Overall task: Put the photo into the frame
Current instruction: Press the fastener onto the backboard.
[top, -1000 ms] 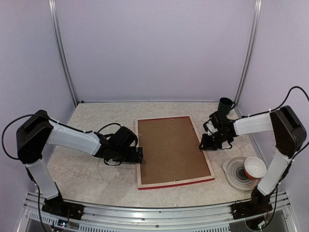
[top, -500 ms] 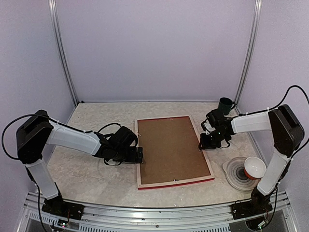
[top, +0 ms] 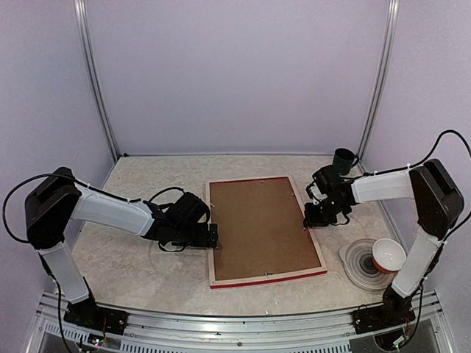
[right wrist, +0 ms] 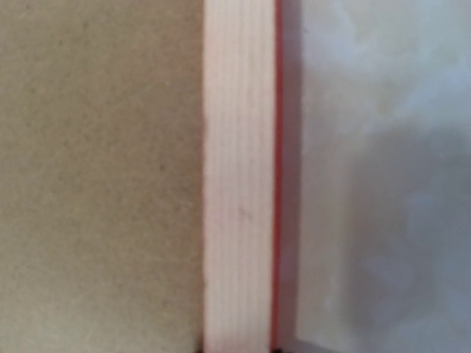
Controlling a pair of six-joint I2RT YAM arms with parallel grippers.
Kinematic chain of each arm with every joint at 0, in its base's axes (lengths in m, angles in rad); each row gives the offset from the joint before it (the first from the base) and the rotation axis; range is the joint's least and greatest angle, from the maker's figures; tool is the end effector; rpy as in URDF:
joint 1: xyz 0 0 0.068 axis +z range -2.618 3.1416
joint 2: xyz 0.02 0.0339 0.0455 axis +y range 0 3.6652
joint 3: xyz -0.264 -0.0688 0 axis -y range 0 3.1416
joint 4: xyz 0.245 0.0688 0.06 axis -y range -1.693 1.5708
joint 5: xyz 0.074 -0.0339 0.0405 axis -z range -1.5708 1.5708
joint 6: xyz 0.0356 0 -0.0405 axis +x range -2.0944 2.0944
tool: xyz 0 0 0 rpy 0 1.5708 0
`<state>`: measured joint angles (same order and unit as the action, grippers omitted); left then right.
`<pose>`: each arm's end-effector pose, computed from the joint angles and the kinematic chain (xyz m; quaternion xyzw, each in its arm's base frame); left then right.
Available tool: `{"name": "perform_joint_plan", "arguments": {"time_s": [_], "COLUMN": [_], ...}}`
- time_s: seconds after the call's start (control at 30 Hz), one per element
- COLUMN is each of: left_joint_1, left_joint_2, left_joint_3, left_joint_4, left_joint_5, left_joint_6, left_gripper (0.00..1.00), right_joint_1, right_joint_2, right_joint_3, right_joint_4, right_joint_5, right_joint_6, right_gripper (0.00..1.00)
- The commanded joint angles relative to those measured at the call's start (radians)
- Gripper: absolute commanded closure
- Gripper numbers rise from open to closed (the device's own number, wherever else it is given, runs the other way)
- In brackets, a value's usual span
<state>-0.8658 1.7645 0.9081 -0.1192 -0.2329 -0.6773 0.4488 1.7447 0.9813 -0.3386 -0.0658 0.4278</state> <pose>0.2250 -0.2518 0.1368 0.0554 0.9486 -0.1234 0.2862 0.2996 0.1469 0.1498 -0.0178 0.9720 0.1275 0.1966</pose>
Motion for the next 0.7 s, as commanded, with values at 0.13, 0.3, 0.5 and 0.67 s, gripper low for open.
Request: {"name": "perform_joint_plan", "arguments": {"time_s": [0.13, 0.3, 0.5, 0.67], "left_joint_1": [-0.01, -0.013, -0.015, -0.016], "left_joint_2": [0.006, 0.001, 0.001, 0.002], "left_joint_3": [0.01, 0.005, 0.002, 0.002], "left_joint_4": [-0.007, -0.004, 0.001, 0.002], "left_joint_5": [-0.003, -0.006, -0.004, -0.004], "left_joint_6": [-0.014, -0.017, -0.018, -0.016], "left_gripper": [0.01, 0.01, 0.01, 0.01], "right_joint_1": [0.008, 0.008, 0.008, 0.01], "right_joint_2": [-0.047, -0.075, -0.048, -0.021], "right_joint_3": [0.048, 0.077, 0.06, 0.033], "right_joint_4": [-0.107, -0.129, -0.123, -0.105], "right_joint_5": [-0.016, -0.005, -0.021, -0.025], "right_joint_6": [0.011, 0.02, 0.017, 0.017], "right_gripper": [0.76, 0.71, 0.66, 0.61]}}
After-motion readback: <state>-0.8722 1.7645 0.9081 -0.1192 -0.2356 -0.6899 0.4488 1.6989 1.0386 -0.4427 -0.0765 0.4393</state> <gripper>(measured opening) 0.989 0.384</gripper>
